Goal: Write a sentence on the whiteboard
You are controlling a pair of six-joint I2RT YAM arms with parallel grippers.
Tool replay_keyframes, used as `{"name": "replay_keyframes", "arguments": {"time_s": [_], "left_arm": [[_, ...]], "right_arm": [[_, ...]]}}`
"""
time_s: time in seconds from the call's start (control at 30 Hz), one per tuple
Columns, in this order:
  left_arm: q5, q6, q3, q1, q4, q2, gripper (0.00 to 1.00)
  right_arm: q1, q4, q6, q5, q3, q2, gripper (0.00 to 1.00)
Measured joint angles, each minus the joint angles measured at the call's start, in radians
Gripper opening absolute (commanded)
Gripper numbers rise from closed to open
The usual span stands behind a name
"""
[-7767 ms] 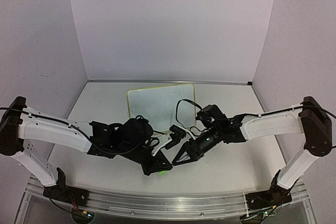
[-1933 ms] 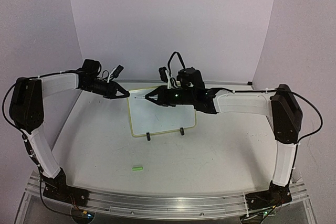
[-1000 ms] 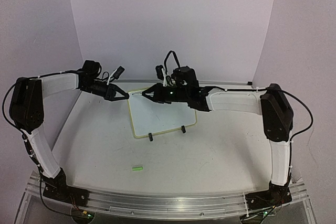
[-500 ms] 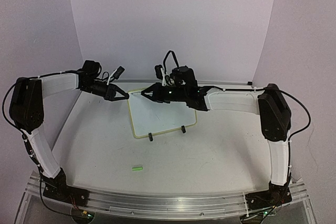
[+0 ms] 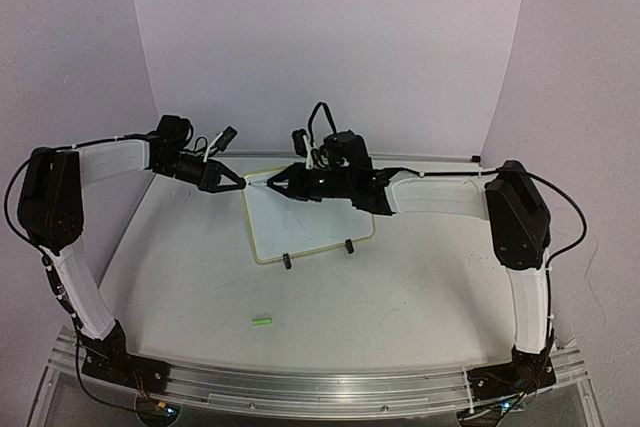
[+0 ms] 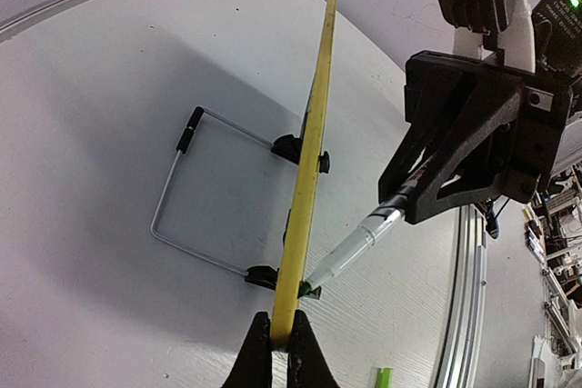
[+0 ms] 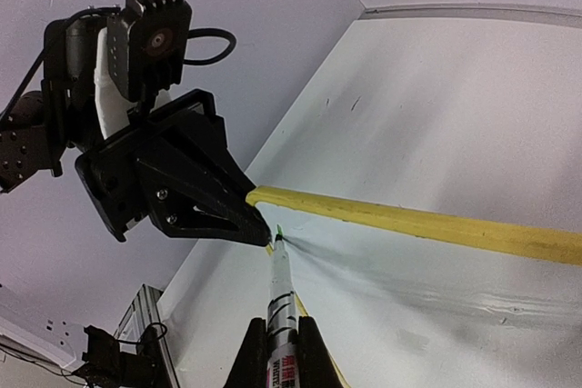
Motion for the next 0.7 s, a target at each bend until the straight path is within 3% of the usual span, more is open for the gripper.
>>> {"name": "replay_keyframes", "arguments": {"time_s": [0.7], "left_arm": [[-0.008, 0.002, 0.0, 0.002, -0.006, 0.0, 0.0]], "right_arm": [[0.005, 0.076, 0.015, -0.041, -0.122, -0.01, 0.0]]}}
